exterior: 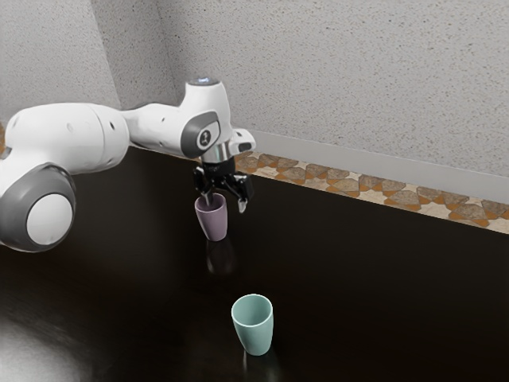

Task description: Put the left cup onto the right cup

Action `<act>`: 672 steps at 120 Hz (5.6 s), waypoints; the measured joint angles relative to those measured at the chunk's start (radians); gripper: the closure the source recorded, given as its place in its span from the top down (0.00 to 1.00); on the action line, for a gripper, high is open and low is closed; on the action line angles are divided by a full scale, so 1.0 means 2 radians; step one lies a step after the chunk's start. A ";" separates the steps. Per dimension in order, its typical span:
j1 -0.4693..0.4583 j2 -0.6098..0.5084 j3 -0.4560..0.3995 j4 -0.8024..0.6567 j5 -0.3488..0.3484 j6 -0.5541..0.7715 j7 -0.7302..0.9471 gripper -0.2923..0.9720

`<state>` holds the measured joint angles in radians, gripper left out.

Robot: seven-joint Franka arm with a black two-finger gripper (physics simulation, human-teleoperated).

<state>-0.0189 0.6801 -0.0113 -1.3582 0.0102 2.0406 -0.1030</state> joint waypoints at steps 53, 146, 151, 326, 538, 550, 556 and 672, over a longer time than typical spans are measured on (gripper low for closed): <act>0.003 0.010 0.000 -0.003 0.001 0.002 -0.006 0.67; -0.004 0.005 0.003 0.000 0.011 -0.003 -0.008 0.16; -0.004 0.004 0.004 0.000 0.011 -0.005 -0.009 0.16; -0.093 -0.263 -0.056 -0.176 0.005 -0.138 -0.318 0.15; -0.118 -0.315 -0.088 -0.315 -0.047 -0.012 -0.610 0.15; -0.117 -0.315 -0.088 -0.318 -0.048 -0.011 -0.614 0.15; -0.118 -0.315 -0.088 -0.319 -0.048 -0.010 -0.616 0.15; -0.117 -0.310 -0.086 -0.337 -0.051 0.009 -0.633 0.15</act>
<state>-0.2527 0.0603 -0.1840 -2.0316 -0.0916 2.0579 -1.3694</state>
